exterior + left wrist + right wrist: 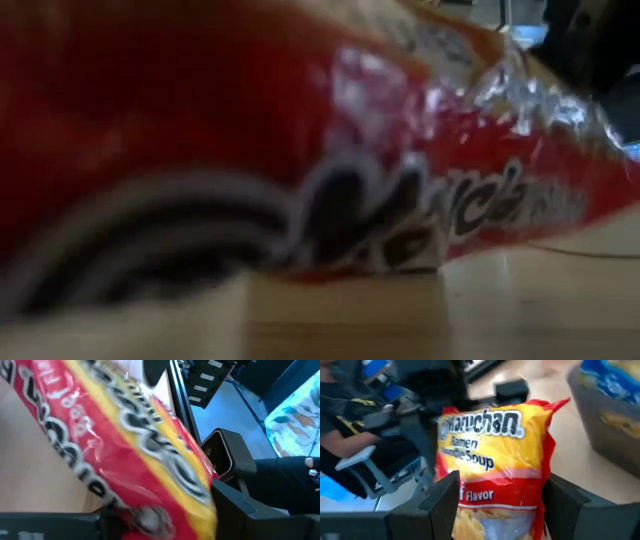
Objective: Sort Maruchan noodles
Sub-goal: Put the bottom left red noodle pack into the white bin
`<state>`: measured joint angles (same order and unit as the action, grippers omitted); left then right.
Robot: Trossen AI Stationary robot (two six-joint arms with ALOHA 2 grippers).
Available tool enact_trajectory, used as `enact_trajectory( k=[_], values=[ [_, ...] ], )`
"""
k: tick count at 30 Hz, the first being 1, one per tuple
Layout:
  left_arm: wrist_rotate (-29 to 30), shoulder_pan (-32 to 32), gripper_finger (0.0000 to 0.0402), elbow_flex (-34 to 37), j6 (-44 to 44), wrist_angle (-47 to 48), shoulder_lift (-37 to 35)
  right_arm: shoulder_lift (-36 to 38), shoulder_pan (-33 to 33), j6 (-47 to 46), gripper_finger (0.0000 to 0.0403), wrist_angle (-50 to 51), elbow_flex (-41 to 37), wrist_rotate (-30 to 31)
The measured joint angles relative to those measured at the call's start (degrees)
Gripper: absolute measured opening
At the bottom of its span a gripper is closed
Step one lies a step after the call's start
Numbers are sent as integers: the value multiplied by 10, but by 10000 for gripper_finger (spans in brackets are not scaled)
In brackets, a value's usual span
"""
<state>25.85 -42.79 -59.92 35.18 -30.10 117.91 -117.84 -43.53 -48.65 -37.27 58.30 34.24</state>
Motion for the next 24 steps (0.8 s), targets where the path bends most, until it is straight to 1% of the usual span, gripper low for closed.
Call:
enact_trajectory(
  k=[8, 11, 14, 16, 18, 22, 24],
  values=[
    [-7, -4, 160, 0, 0, 15, 0, 1, -2, 59, 225, -39, 1, -23],
    [-10, -4, 160, 0, 0, 22, 0, 1, -2, 74, 225, -39, 1, -53],
    [18, -1, 160, 0, 1, 19, 0, 1, -3, 88, 225, -38, 1, -97],
    [36, 0, 160, 0, 1, 20, -1, 1, -4, 101, 225, -38, 1, -108],
    [47, -1, 160, 0, 1, 19, -1, 1, -4, 101, 225, -37, 1, -110],
    [44, 3, 160, 0, 1, 10, -1, 1, -3, 101, 224, -35, 1, -83],
    [45, 3, 160, 0, -2, 8, -1, 1, -3, 101, 214, -33, 1, -77]
  ],
)
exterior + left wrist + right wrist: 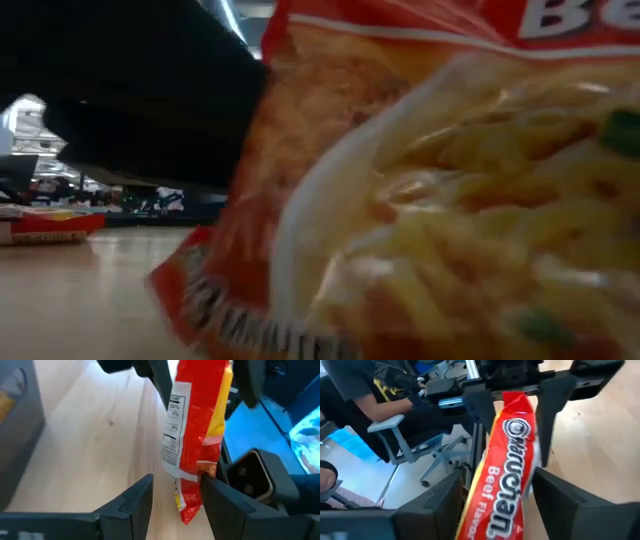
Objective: Sort Maruchan noodles
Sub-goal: Put the bottom left red noodle pack into the white bin
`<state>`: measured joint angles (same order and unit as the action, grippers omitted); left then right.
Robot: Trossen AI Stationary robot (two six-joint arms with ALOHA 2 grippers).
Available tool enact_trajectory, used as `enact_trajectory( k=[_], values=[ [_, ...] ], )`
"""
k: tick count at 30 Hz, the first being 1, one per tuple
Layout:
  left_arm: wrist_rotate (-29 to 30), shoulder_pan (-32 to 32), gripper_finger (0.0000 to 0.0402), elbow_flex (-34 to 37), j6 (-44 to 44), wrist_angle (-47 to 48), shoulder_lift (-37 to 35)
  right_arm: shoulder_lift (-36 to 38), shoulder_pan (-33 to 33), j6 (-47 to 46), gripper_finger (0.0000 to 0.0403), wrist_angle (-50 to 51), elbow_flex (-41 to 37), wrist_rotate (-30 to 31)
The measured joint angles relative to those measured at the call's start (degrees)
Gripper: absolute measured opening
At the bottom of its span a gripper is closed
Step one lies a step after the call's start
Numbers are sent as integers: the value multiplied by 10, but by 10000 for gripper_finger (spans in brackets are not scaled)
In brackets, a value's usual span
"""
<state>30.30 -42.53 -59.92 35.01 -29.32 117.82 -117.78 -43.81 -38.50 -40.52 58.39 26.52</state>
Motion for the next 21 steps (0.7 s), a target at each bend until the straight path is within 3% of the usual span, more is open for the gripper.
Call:
enact_trajectory(
  k=[10, 15, 21],
  values=[
    [-7, -1, 160, 0, -2, 0, 0, 0, 0, 2, 77, 26, 0, -18],
    [-18, -1, 160, 0, -2, 5, -3, 18, 0, 45, 74, 52, -1, -23],
    [-58, 0, 160, 0, -11, 16, -30, 111, 0, 60, 98, 212, -1, -23]
  ],
)
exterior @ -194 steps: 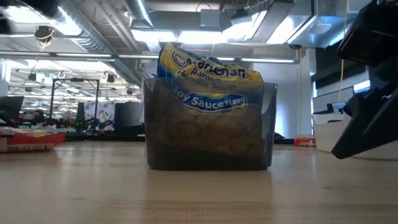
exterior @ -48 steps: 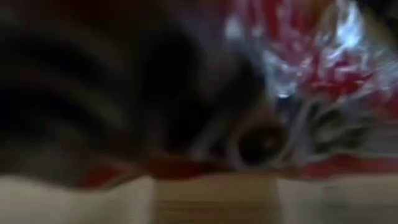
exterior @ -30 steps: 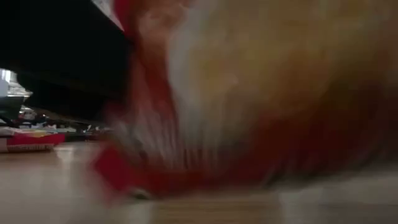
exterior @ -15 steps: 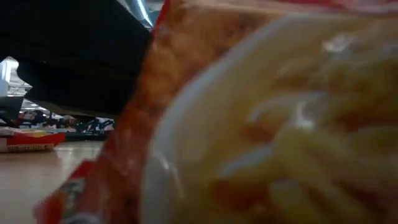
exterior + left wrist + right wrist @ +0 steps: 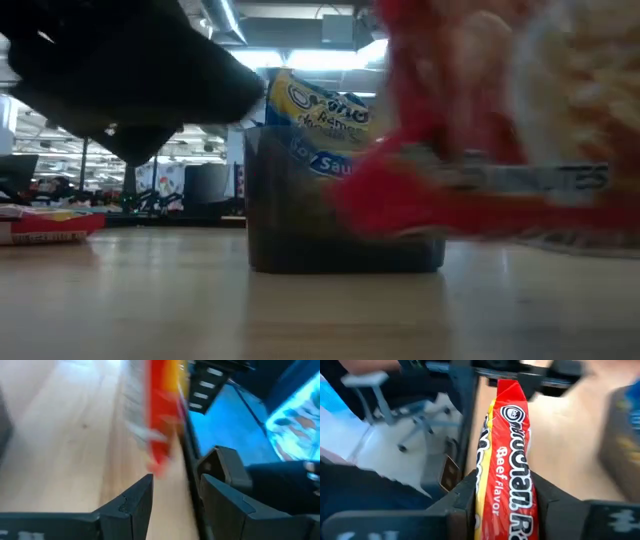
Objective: Sort Maruchan noodles
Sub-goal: Put the bottom left red noodle pack into the white bin
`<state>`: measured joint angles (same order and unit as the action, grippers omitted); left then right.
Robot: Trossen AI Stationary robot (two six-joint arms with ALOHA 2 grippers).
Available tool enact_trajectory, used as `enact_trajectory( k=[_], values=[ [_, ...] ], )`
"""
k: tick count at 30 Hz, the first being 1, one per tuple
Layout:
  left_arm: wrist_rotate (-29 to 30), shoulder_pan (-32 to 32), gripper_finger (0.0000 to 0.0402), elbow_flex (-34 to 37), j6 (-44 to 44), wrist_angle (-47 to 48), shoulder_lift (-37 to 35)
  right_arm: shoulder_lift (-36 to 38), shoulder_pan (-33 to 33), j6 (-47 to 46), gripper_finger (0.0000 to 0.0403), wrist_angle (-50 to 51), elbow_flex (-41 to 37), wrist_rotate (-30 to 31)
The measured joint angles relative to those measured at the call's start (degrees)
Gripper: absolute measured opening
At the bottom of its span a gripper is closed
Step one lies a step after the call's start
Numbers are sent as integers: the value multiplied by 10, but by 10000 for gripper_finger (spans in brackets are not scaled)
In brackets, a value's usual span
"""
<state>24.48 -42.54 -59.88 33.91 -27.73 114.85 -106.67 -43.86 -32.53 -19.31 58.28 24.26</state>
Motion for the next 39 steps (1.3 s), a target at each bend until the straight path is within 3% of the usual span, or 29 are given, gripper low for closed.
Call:
enact_trajectory(
  k=[10, 24, 28, 33, 39],
  values=[
    [-86, 22, 160, 0, -15, 17, -16, 220, 0, 0, 75, 357, -17, 63],
    [-201, 95, 160, 0, -52, 19, -16, 589, 0, -71, 76, 704, -134, 140],
    [-199, 116, 160, 0, -66, 19, -16, 689, 0, -105, 81, 772, -188, 156],
    [-234, 144, 160, 0, -70, 18, -16, 804, 0, -115, 77, 782, -230, 172],
    [-266, 165, 160, 0, -55, 20, -16, 859, 0, -121, 81, 783, -229, 195]
  ],
)
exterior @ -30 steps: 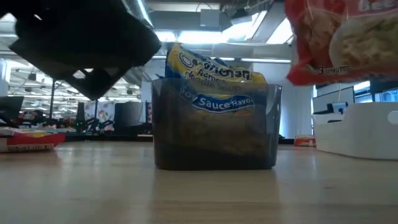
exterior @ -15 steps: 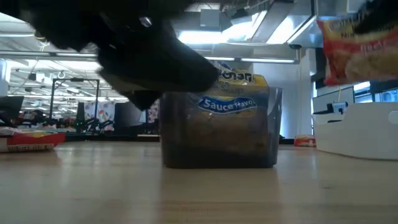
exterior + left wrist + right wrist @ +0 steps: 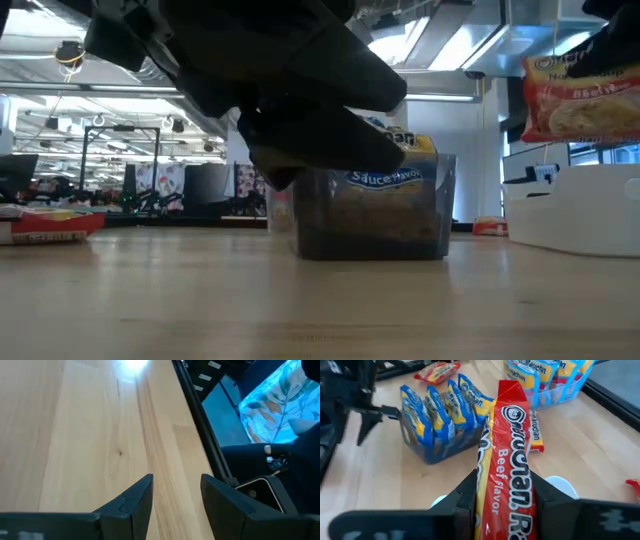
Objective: Sort Maruchan noodles
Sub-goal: Put the bottom left red noodle pack into the white bin
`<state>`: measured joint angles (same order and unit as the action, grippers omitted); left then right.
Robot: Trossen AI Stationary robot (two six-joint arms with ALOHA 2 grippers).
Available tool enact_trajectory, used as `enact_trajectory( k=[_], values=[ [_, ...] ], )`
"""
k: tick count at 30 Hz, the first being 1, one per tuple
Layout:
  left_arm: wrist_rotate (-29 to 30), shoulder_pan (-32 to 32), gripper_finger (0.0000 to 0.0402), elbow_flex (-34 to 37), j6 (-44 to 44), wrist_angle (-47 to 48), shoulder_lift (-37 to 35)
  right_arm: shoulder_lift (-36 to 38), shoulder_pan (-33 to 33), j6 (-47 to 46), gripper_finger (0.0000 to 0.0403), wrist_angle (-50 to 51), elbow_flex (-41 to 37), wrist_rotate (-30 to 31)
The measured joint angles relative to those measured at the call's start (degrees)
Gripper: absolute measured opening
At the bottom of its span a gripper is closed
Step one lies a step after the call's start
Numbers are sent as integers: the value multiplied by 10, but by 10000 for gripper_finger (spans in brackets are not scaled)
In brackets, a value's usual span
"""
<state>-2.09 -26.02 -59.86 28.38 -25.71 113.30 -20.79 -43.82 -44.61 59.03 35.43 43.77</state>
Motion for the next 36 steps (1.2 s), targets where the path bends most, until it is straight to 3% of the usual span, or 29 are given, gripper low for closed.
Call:
enact_trajectory(
  k=[7, 9, 15, 27, 36],
  values=[
    [18, -23, 160, 0, 18, -3, 0, -21, 0, 0, 79, -18, 0, -4],
    [27, -32, 160, 0, 26, 12, -10, -36, 0, 4, 79, -95, 0, -15],
    [55, -50, 160, 0, 28, 33, -79, -154, 0, 169, 79, -373, 6, -81],
    [135, -37, 167, 0, -14, -4, -190, -398, 0, 196, 84, -584, 41, -130],
    [157, -1, 234, 0, -46, -11, -197, -469, 0, 228, 86, -740, 40, -141]
  ],
)
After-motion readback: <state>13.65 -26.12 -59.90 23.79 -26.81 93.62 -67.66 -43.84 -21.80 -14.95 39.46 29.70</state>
